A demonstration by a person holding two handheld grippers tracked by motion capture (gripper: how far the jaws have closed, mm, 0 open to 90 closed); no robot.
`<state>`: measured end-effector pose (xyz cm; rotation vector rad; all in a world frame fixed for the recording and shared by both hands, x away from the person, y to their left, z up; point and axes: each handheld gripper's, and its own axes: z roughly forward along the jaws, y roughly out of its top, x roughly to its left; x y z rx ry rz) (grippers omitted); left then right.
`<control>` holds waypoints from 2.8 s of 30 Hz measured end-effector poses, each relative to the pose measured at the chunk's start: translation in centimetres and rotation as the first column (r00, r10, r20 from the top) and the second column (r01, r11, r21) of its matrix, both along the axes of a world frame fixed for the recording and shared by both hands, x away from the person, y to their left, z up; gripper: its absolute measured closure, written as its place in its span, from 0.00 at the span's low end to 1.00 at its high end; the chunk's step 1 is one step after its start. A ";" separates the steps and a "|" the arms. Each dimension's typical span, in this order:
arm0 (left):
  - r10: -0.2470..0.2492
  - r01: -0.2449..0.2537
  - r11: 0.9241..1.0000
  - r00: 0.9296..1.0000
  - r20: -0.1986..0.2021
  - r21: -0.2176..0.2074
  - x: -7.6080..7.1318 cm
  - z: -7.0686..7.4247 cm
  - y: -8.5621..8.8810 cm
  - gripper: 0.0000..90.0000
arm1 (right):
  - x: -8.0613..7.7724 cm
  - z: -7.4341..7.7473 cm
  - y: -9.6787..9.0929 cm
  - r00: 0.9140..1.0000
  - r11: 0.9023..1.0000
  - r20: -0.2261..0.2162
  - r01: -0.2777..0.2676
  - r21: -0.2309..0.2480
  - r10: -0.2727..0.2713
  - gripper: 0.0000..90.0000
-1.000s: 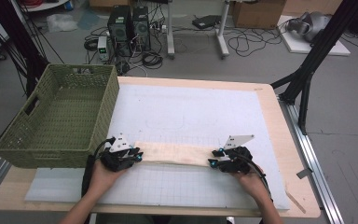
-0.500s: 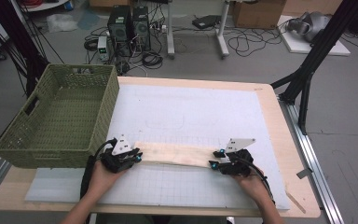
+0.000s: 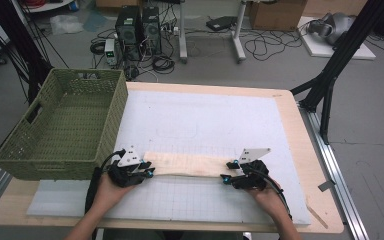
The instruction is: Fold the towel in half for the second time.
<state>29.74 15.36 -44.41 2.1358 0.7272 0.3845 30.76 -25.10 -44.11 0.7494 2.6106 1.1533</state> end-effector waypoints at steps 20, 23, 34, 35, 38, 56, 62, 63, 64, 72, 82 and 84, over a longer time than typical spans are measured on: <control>0.017 -0.014 0.998 0.999 0.050 -0.068 0.0 1.1 0.5 0.69 | -0.4 1.3 -0.8 0.999 0.994 0.053 -0.001 0.105 -0.004 0.51; 0.041 -0.035 0.995 0.997 0.061 -0.097 0.0 1.4 0.9 0.69 | -0.1 1.6 -1.4 0.997 0.991 0.058 0.035 0.127 -0.043 0.51; 0.115 -0.115 0.993 0.993 0.011 -0.008 0.0 0.2 1.4 0.62 | 1.8 0.4 -2.2 0.986 0.985 -0.008 0.166 0.052 -0.166 0.50; 0.120 -0.120 0.993 0.993 0.010 -0.004 0.0 0.1 1.3 0.62 | 1.9 0.2 -2.1 0.985 0.985 -0.010 0.171 0.036 -0.170 0.50; 0.138 -0.138 0.990 0.990 -0.005 -0.007 0.1 -0.1 1.3 0.59 | 2.0 -0.1 -1.8 0.985 0.986 -0.030 0.169 0.012 -0.169 0.49; 0.112 -0.115 0.992 0.992 -0.062 -0.054 0.0 -0.3 1.3 0.92 | 2.7 -0.3 -1.3 0.990 0.994 -0.105 0.097 0.052 -0.091 0.85; 0.163 -0.164 0.986 0.986 -0.047 -0.033 -1.3 0.2 1.3 0.94 | 3.2 0.0 -1.0 0.994 0.996 -0.080 0.079 0.047 -0.075 0.89; 0.169 -0.170 0.985 0.985 -0.046 -0.031 -1.6 0.3 1.4 0.94 | 3.4 0.1 -0.9 0.994 0.996 -0.082 0.079 0.050 -0.075 0.89; 0.176 -0.177 0.984 0.984 -0.038 -0.028 -2.0 0.4 1.5 0.94 | 3.5 0.2 -0.7 0.994 0.996 -0.079 0.077 0.050 -0.073 0.89; 0.175 -0.177 0.984 0.983 -0.052 -0.020 -4.9 0.6 2.6 0.94 | 5.5 0.4 1.5 0.997 0.999 -0.058 0.044 0.032 -0.042 0.88; 0.127 -0.123 0.990 0.990 0.057 -0.072 -5.4 2.5 3.2 0.67 | 5.4 1.7 0.7 0.995 0.989 -0.025 0.101 0.111 -0.099 0.58; 0.096 -0.090 0.993 0.992 0.079 -0.078 -4.8 3.1 2.9 0.66 | 4.8 2.1 0.1 0.994 0.986 -0.019 0.110 0.124 -0.109 0.53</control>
